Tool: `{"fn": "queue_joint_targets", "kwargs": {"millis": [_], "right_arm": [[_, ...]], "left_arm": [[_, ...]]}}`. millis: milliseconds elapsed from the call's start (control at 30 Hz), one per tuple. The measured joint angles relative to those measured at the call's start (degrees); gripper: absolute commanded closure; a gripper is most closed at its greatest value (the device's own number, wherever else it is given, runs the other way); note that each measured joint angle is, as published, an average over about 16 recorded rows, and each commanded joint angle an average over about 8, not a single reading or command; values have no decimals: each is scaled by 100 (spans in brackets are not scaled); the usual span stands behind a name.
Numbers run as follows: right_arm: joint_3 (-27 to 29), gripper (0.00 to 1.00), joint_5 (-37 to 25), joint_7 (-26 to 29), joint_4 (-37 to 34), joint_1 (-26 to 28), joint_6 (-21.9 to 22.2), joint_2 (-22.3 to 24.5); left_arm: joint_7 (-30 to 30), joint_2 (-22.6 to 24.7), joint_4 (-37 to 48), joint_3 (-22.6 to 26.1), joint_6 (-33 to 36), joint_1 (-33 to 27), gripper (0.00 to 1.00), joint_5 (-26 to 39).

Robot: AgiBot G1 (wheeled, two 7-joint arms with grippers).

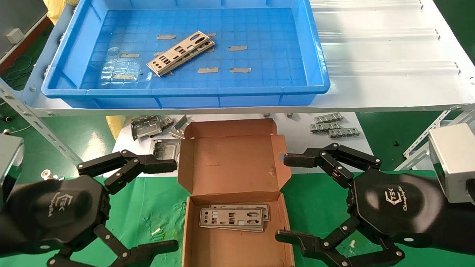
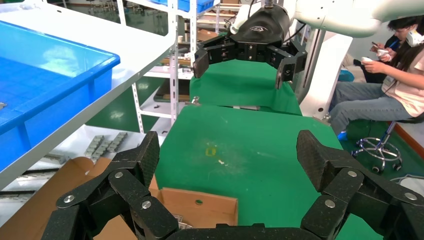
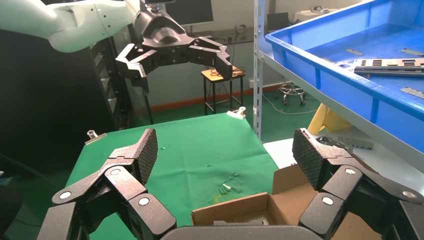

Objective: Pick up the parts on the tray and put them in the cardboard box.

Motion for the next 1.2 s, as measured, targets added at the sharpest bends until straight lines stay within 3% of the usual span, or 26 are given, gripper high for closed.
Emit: {"fn": "queue_joint_targets", "kwargs": {"millis": [1200], "right_arm": [[0, 0, 0, 0, 0, 0, 0, 0]], "left_arm": [[0, 0, 0, 0, 0, 0, 0, 0]]}}
